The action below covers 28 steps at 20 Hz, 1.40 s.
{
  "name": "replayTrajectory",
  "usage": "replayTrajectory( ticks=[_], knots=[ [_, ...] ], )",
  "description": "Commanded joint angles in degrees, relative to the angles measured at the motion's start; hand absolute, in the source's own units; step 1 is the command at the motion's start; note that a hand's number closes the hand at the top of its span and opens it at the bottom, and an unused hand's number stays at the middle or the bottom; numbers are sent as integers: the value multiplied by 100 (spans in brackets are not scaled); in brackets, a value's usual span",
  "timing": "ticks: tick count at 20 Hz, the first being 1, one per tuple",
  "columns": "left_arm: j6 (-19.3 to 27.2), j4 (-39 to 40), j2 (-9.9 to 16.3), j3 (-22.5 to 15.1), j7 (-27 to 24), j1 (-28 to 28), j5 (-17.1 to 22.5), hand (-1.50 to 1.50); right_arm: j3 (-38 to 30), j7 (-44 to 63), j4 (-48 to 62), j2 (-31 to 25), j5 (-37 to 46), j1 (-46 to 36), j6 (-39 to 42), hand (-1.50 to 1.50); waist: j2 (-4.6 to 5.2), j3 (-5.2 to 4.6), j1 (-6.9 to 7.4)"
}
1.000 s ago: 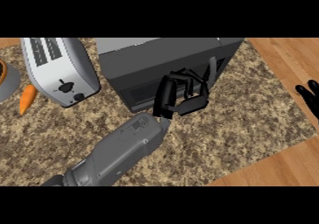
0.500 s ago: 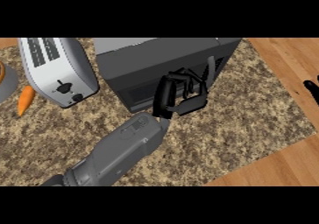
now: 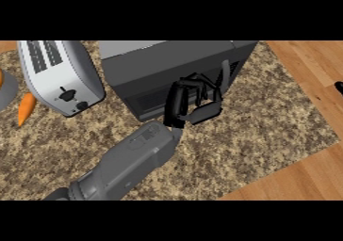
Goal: Pick up the milk, place it into the microwave and close the microwave
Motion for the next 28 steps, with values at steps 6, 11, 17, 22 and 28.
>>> replayTrajectory(
  ticks=[6, 11, 17, 22, 28],
  knots=[
    [-101, 523, 3, 207, -30, -410, 285, 150, -54, 179, -33, -139, -248, -38, -13, -150, 95, -3, -118],
    [-173, 581, 3, 136, -129, -416, 378, 150, -4, 253, -100, -248, -469, -155, 137, -150, 106, -2, -26],
    [-181, 632, 3, 94, -217, -472, 502, 150, 103, 379, -108, -335, -719, -132, 290, -150, 116, 2, -9],
    [-172, 662, 3, 25, -283, -520, 588, 150, 90, 470, -119, -434, -891, -143, 319, -150, 105, 4, -51],
    [-199, 685, 3, -2, -390, -511, 708, 150, 20, 488, -111, -516, -1061, -179, 362, -150, 134, 8, -91]
  ],
)
